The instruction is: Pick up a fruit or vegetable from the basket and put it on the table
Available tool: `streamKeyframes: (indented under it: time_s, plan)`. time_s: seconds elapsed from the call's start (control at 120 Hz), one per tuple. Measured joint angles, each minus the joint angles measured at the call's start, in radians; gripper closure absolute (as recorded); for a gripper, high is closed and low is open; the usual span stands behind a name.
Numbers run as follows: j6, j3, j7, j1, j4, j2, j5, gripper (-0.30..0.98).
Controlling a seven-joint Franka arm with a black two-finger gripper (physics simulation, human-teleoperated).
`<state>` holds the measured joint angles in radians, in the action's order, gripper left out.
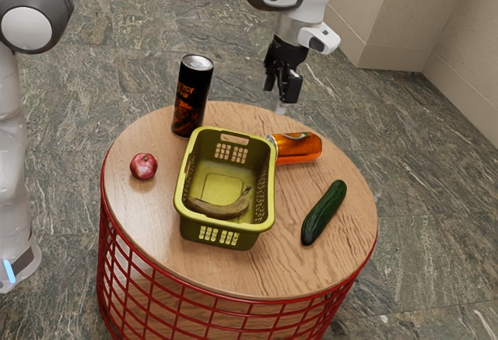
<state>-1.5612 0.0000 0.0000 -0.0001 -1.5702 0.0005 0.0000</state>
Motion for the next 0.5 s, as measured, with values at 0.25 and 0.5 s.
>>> streamKeyframes:
  time_s: [0.25, 0.5]
  plan:
    - [-0.024, 0.214, 0.081, -0.058, 0.199, 0.058, -0.031, 0.0]
    - [-0.039, 0.149, 0.135, -0.044, 0.233, 0.097, -0.038, 0.0]
